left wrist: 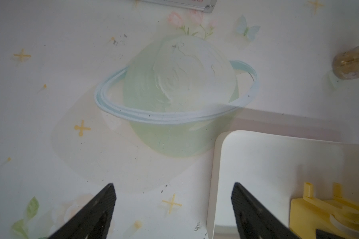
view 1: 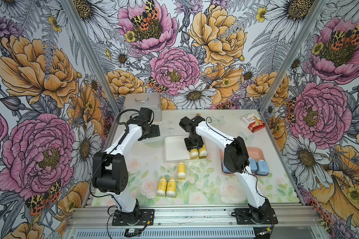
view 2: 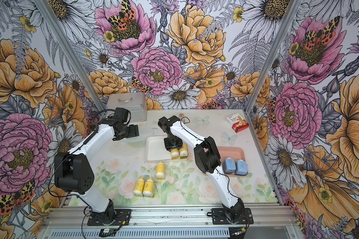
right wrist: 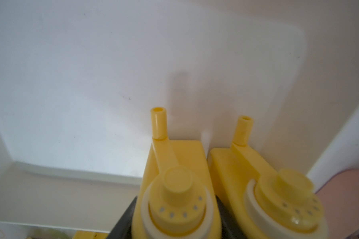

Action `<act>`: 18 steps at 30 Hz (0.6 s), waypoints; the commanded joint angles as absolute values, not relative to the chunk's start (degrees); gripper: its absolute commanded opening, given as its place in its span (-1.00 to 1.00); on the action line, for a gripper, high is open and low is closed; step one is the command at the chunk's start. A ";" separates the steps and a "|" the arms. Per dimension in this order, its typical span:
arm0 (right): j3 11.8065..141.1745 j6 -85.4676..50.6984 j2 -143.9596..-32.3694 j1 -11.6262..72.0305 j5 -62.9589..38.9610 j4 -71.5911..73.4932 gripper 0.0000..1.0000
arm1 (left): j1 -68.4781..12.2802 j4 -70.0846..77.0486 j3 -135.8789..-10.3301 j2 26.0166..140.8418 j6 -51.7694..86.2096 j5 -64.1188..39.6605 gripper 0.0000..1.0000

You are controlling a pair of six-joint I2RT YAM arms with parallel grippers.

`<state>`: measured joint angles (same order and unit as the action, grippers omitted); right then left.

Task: Place the pencil sharpeners by color into the storage box
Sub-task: Place the pencil sharpener in the storage box.

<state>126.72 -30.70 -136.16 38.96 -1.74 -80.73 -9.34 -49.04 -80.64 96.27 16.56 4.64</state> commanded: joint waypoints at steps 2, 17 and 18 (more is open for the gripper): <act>127.94 -31.90 -137.98 38.64 -1.05 -79.64 -0.11 | -8.88 -47.45 -80.16 94.26 17.31 3.36 0.76; 127.72 -32.28 -137.57 38.67 -0.84 -79.62 0.06 | -8.85 -47.36 -80.20 94.22 17.42 3.08 0.77; 127.67 -32.43 -137.49 38.67 -0.77 -79.60 0.08 | -8.85 -47.31 -80.13 94.21 17.41 3.16 0.77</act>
